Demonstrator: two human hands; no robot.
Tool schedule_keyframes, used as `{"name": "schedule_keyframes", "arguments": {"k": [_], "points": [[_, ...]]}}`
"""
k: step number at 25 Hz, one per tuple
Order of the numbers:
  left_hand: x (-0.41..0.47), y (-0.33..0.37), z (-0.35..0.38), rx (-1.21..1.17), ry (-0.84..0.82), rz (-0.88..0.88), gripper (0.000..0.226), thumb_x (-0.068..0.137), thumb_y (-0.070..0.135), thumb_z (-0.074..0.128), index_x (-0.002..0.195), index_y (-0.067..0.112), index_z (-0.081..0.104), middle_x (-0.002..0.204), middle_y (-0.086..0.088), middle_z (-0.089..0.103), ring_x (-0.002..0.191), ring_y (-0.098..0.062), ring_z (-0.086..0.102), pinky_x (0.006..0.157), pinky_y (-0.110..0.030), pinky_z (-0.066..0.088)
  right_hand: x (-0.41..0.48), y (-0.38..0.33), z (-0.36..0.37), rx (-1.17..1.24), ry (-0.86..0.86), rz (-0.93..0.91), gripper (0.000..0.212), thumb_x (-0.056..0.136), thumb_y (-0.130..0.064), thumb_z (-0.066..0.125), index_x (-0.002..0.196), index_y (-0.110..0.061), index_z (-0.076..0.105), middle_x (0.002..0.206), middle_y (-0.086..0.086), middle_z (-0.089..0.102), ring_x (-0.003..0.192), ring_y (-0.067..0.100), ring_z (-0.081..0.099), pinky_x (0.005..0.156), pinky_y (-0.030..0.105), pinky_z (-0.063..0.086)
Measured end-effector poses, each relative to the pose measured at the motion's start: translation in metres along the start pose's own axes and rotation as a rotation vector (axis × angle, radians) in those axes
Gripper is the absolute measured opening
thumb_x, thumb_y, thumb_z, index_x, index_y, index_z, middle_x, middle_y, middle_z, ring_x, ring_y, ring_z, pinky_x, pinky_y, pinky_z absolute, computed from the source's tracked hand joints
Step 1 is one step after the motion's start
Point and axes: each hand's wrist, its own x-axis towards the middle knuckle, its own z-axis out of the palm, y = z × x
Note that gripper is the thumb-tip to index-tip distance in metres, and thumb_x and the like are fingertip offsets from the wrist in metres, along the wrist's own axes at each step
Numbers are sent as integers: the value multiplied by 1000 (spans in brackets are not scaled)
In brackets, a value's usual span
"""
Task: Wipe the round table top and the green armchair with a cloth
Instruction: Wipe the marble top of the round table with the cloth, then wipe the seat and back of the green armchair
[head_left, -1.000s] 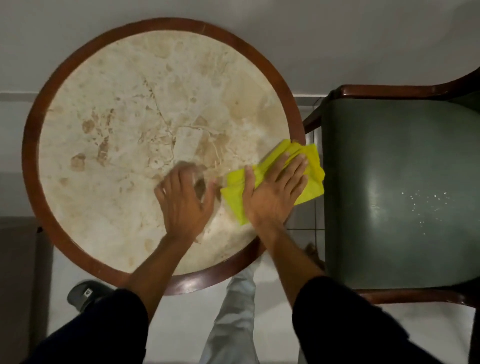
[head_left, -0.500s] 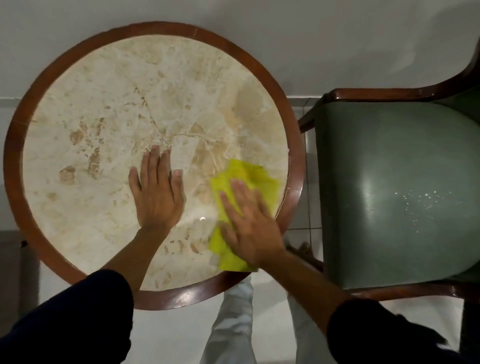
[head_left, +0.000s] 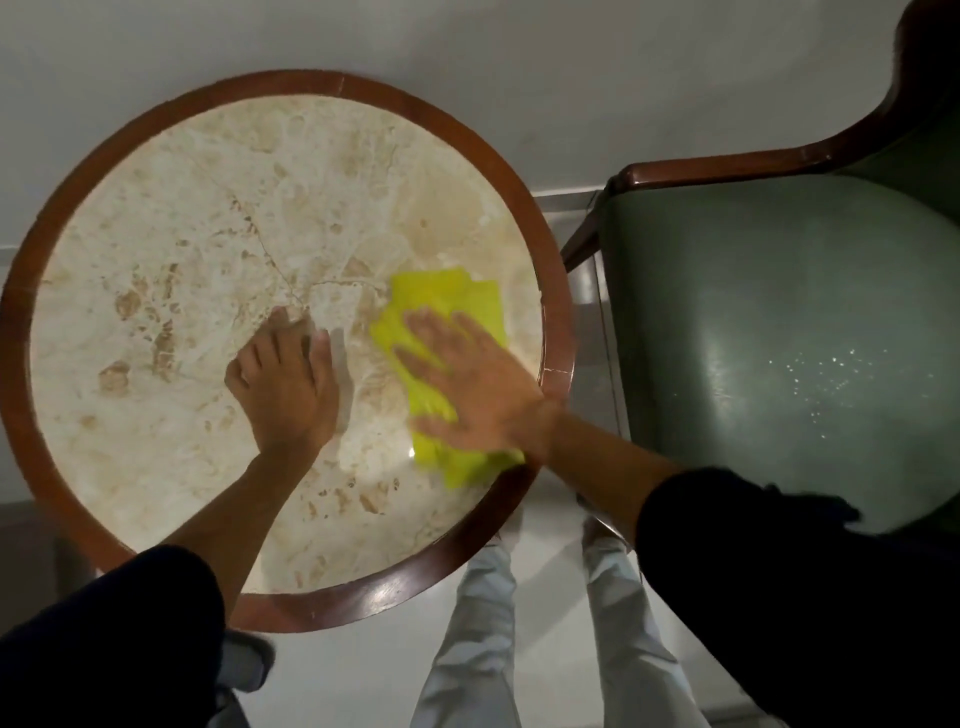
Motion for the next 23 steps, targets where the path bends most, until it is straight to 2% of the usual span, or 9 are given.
{"name": "schedule_keyframes", "arguments": {"k": [2,5,7,9,12,14,16,18,23], "points": [[14,18,-14,-180,-19,-119,54,98,51,22,122,15,55,131,-14,56,123,-33,45,106,-48,27,-44,-19,-2,133,145,-60,76,88,-67,40,150,-23,30,160,12,28,150,26,19,122,48,11],[31,47,-25,-295,-111,127,41,94,54,39,113,24,60,123,-4,62,120,-26,49,104,-37,30,-103,-38,5,487,395,812,58,81,-67,52,120,-25,51,122,3,59,116,23,53,100,42,35],[39,71,-25,-248,-289,454,44,85,60,52,114,29,65,127,-1,62,126,-25,49,108,-44,35,-120,-51,11,859,139,1259,62,71,-74,61,103,-22,54,106,1,59,100,22,58,94,42,46],[36,101,-26,-17,-561,767,58,73,70,57,122,39,61,149,-5,43,142,-30,30,114,-52,27,-125,-60,13,1303,36,1288,42,73,-53,77,80,-15,58,82,2,61,82,21,60,76,35,52],[26,119,-27,384,-815,1031,53,67,60,70,116,44,61,164,-12,2,151,-31,-8,118,-50,2,-132,-49,0,1564,165,1205,26,79,-17,78,68,-13,54,66,4,55,62,16,51,55,24,45],[21,125,-29,336,-868,1063,32,66,44,75,95,34,67,162,-8,15,151,-29,-4,119,-47,5,-147,-21,-14,1578,318,1182,17,80,-7,74,76,-7,57,72,11,56,69,18,52,62,33,48],[8,144,-25,80,-942,994,19,67,31,78,81,28,64,138,-1,55,144,-27,31,117,-48,25,-168,16,-35,1528,497,1152,13,81,-2,71,91,-2,61,80,18,61,75,22,55,69,39,52],[-16,177,-15,-234,-1084,765,27,68,16,78,83,25,57,102,-1,67,111,-25,60,99,-48,47,-194,52,-60,1471,552,1094,18,81,-2,72,97,-7,65,82,9,66,75,16,59,67,30,53],[-84,295,30,-607,-1416,333,60,75,14,81,125,16,49,105,-19,67,90,-22,65,87,-48,54,-271,160,-107,1039,445,1113,21,78,-20,79,95,-20,69,79,-7,67,73,7,62,63,17,51]]}}
